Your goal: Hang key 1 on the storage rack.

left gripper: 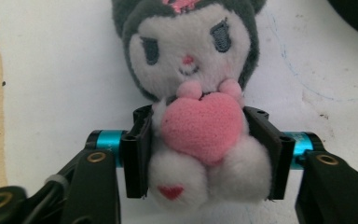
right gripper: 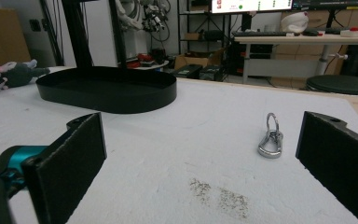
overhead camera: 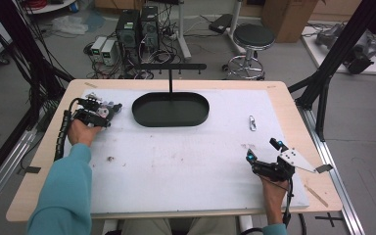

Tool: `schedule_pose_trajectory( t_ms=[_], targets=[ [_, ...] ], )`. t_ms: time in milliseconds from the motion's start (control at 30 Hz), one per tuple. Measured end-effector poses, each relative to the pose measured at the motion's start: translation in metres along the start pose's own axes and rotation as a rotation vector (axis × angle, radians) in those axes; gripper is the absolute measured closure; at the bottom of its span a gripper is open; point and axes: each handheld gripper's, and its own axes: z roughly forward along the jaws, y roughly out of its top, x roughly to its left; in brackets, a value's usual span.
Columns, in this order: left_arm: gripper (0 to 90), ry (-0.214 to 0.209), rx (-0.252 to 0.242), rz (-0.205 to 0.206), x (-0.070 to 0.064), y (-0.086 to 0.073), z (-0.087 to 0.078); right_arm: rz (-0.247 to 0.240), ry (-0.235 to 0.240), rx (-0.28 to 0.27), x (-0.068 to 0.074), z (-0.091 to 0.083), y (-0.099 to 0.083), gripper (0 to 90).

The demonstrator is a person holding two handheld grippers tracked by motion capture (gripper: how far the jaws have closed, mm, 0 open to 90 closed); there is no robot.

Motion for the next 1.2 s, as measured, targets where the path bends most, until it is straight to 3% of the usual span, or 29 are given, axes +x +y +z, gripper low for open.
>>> schedule_pose_trajectory(
  t_ms=[400,600,833,1100,1200],
  targets=[
    [53.2,-0.007,-0.04,0.041,0.001,-0.005,-0.004,-0.003,0.001,-0.001,0.0,0.0,0.0,0.8],
    [53.8,-0.021,-0.09,0.045,0.002,-0.004,-0.011,0.0,-0.001,-0.001,0.0,0.0,0.0,0.8],
    [53.8,-0.059,-0.151,0.046,0.006,-0.003,-0.021,0.001,0.0,-0.002,0.0,0.0,0.0,0.8],
    [53.8,-0.142,-0.223,0.059,0.006,-0.002,-0.034,-0.001,-0.002,-0.001,0.0,0.0,0.0,0.8],
    [53.8,-0.149,-0.236,0.065,0.005,-0.001,-0.036,-0.003,-0.002,0.0,0.0,0.0,0.0,0.8]
  ],
)
